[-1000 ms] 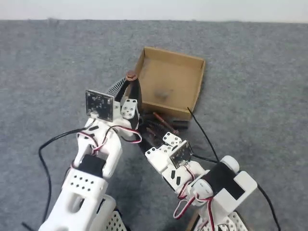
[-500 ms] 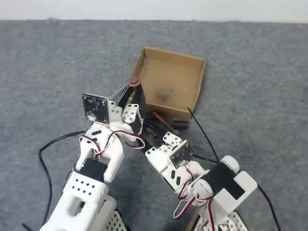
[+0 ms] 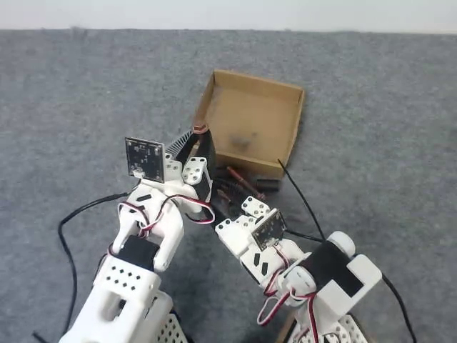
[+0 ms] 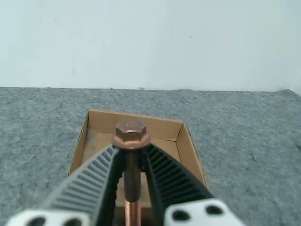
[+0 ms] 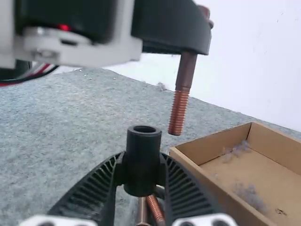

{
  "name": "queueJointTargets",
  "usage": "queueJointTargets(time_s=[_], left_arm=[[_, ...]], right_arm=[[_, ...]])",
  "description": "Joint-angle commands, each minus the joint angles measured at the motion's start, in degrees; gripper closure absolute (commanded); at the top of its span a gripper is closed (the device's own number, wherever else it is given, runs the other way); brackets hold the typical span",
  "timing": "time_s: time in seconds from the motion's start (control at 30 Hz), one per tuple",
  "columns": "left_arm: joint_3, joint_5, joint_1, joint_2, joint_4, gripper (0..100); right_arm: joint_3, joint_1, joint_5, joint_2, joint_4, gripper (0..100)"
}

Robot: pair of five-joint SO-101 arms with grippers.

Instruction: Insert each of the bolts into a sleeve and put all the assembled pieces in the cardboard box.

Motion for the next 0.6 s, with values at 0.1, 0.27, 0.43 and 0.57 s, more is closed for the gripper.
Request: queueJointTargets(time_s=[0.1,0.27,0.43,0.57], left_arm=[[-0.66,1.14,-3.25,-11.78,1.85,99],[2.07,1.14,-0.09,-21.54,10.46,99],[4.79,1.14,1.41,-24.88,10.29,99],[5.05,1.14,1.41,-24.97,10.29,99]], right_arm=[[-2.81,3.3,0.53,0.13,0.31,99.3],[-3.6,3.3,0.44,0.04,2.33,99.3],[-3.43,3.12,0.44,0.04,2.33,99.3],[-3.43,3.21,0.44,0.04,2.33,99.3]])
